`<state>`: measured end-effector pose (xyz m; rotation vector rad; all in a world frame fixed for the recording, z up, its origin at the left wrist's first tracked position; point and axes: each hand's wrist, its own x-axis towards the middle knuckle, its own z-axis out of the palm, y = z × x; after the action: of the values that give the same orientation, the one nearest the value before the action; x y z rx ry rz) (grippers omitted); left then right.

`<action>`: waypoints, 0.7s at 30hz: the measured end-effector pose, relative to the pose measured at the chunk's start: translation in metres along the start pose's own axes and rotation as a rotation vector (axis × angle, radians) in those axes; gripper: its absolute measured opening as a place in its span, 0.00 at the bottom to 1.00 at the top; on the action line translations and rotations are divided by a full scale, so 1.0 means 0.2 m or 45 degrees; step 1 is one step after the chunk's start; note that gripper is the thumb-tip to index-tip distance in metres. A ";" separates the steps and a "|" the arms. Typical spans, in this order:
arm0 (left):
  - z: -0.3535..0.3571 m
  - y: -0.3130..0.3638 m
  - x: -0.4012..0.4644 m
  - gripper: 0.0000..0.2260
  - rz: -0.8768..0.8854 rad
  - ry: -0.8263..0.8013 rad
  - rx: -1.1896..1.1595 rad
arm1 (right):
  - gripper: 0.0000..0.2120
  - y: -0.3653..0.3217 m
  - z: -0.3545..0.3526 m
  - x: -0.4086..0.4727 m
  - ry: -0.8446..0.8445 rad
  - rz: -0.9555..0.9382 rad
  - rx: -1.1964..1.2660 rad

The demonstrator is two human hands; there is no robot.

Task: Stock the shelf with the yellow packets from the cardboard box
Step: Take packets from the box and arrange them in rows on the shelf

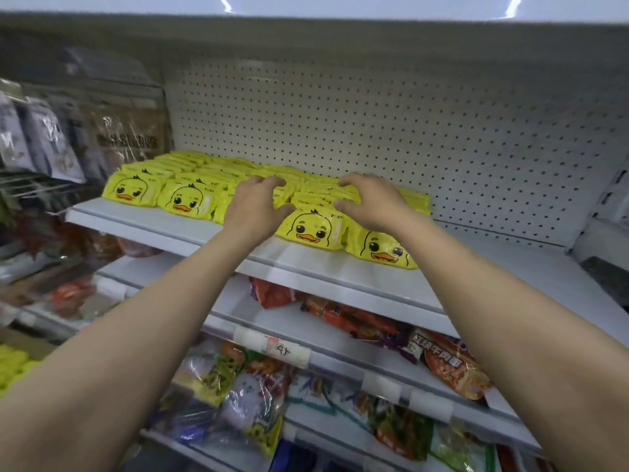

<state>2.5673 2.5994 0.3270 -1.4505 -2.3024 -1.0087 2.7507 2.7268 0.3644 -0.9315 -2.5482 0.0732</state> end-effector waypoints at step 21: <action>-1.18 -1.43 -0.60 0.23 -0.103 0.170 0.532 | 0.25 -1.84 0.55 0.07 0.024 -0.454 0.203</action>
<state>2.3408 2.2833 0.3147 -1.0969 -2.3098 -0.5721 2.4739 2.4611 0.3394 -0.4089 -2.6042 0.1575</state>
